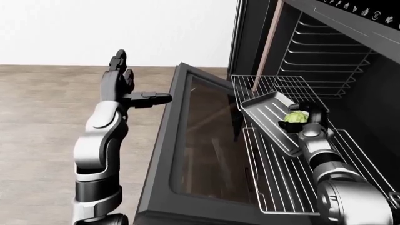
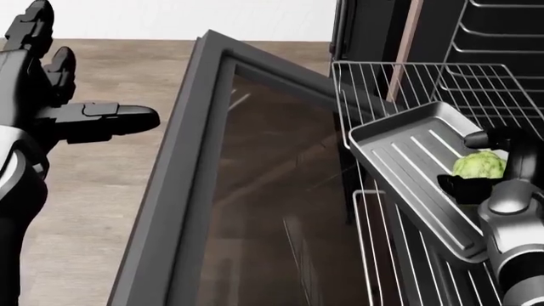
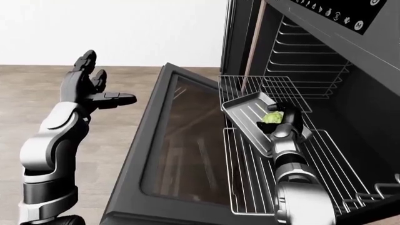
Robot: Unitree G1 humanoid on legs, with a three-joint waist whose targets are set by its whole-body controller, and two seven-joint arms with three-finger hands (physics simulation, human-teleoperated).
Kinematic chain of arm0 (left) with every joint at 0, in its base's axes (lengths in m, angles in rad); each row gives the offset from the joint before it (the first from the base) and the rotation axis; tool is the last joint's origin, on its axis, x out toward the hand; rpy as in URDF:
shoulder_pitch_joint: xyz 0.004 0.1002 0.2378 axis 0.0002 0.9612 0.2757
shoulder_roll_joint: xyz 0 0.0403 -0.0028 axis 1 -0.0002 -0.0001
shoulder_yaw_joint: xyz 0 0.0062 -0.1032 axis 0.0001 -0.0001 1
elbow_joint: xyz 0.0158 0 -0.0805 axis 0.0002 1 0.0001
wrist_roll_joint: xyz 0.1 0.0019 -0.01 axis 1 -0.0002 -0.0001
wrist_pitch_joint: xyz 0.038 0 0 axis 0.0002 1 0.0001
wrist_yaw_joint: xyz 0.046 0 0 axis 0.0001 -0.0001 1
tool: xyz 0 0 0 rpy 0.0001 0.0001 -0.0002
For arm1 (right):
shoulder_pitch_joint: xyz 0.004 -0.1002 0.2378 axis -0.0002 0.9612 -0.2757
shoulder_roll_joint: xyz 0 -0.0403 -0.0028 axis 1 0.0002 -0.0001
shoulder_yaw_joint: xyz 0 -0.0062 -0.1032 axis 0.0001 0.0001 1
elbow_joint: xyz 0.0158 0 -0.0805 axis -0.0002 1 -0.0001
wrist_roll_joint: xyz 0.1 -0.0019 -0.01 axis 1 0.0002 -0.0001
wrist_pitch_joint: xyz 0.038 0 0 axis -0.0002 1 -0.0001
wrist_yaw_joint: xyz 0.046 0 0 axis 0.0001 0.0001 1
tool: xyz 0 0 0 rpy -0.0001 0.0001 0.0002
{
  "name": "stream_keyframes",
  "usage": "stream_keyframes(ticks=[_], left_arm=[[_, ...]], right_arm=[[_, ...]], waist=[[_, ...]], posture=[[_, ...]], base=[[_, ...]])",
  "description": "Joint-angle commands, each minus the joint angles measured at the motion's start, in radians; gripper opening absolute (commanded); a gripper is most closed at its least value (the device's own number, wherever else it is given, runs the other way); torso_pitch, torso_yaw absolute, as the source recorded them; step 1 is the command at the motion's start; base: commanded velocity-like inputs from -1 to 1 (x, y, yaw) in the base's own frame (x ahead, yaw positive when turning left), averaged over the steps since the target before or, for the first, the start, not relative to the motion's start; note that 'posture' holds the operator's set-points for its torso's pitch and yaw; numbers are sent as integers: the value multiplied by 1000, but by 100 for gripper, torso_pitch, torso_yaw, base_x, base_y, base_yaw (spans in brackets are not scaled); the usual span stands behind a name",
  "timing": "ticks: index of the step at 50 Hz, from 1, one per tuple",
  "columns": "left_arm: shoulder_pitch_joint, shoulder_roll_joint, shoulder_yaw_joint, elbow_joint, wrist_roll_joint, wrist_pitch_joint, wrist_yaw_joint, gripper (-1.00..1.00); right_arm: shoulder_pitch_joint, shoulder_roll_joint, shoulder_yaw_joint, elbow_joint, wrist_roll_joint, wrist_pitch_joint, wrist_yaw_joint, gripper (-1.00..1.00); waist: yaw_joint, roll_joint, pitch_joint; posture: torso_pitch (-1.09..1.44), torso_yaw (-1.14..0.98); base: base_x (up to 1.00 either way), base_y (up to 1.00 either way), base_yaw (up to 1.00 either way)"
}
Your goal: Place the broccoli on the rack of the oven.
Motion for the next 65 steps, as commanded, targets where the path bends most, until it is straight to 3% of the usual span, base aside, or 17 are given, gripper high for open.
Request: stream_keyframes(ticks=[1, 5, 13, 15, 19, 26, 27, 28, 29, 40, 48, 53, 58, 65], left_arm=[[-26, 9, 7, -36, 1, -33, 0, 100], [-24, 9, 7, -37, 0, -33, 1, 100], [-23, 10, 9, -37, -1, -32, 1, 100], [-22, 9, 8, -39, -1, -31, 1, 100], [-20, 7, 6, -49, -2, -22, 4, 100], [-18, 3, 2, -25, 5, -49, -2, 100], [-19, 3, 3, -26, 4, -47, -2, 100], [-19, 4, 4, -25, 4, -49, -3, 100], [-18, 4, 4, -26, 4, -48, -3, 100], [-27, 5, 2, -25, 5, -40, 0, 100], [-53, 5, -4, -36, 9, -11, 5, 100], [-60, 5, -9, 11, 21, -48, -5, 100], [-70, -4, -23, 6, 38, -38, -10, 100], [-80, -18, -35, 51, 67, -70, -25, 100]], right_arm=[[-40, -20, -3, -42, -5, -33, -14, -23], [-39, -21, -5, -36, -5, -36, -14, -25], [-38, -17, -6, -40, 1, -33, -13, -6], [-38, -17, -6, -47, 2, -26, -10, 22], [-38, -20, -7, -42, 3, -31, -10, 20], [-34, -21, -8, -44, 6, -33, -10, 33], [-32, -20, -9, -42, 7, -36, -11, 39], [-31, -19, -10, -45, 9, -34, -11, 88], [-30, -19, -9, -48, 10, -30, -10, 100], [-14, -30, -10, -133, 21, -4, 39, 100], [20, -21, -16, -376, 19, 149, 150, 100], [35, 3, -45, -502, 85, 244, 227, 100], [79, 29, -27, -734, 90, 396, 290, 100], [98, 70, -23, -908, 78, 495, 342, 100]], waist=[[1, -5, -29], [0, -5, -30], [0, -5, -30], [0, -5, -30], [0, -5, -29], [1, -8, -30], [1, -8, -30], [1, -9, -30], [1, -9, -30], [2, -10, -28], [3, -11, -25], [4, -13, -26], [5, -12, -26], [4, -9, -23]], posture=[[0, 0], [0, 0], [0, 0], [0, 0], [0, 0], [0, 0], [0, 0], [0, 0], [0, 0], [0, 0], [0, 0], [0, 0], [0, 0], [0, 0]], base=[[0, 0, 0], [0, 0, 0], [0, 0, 0], [0, 0, 0], [0, 0, 0], [0, 0, 0], [0, 0, 0], [0, 0, 0], [0, 0, 0], [0, 0, 0], [0, 0, 0], [0, 0, 0], [0, 0, 0], [0, 0, 0]])
